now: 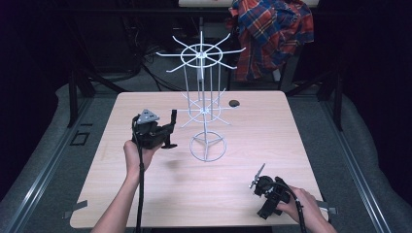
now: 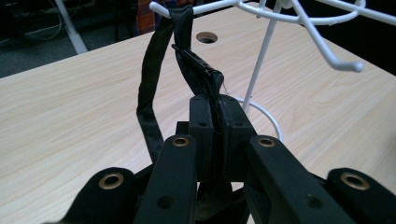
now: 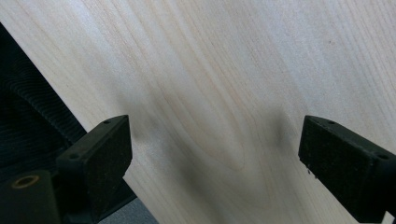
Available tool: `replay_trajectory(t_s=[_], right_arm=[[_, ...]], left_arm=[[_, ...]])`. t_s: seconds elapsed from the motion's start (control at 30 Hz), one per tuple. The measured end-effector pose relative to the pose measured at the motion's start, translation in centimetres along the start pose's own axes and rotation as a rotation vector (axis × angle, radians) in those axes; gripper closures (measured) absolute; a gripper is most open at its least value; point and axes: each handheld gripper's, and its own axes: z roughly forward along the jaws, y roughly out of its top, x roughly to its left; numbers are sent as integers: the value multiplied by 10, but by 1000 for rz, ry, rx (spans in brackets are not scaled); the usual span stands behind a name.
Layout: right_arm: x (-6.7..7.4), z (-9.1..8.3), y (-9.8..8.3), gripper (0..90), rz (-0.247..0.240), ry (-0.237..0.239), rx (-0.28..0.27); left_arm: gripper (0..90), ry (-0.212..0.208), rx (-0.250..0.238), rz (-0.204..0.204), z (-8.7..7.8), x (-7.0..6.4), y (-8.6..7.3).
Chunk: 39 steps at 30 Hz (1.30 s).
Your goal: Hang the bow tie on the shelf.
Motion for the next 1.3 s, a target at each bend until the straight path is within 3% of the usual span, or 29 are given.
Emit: replay_trajectory(t_s=[0.43, 0.73, 1.3], right_arm=[[-1, 2, -2, 93, 17, 10, -18], [0, -2, -8, 92, 26, -2, -38], [3, -7, -24, 91, 63, -7, -43]], left_arm=[[854, -2, 29, -21, 11, 7, -5], [853, 8, 51, -61, 19, 16, -10], [825, -2, 74, -86, 34, 16, -10]])
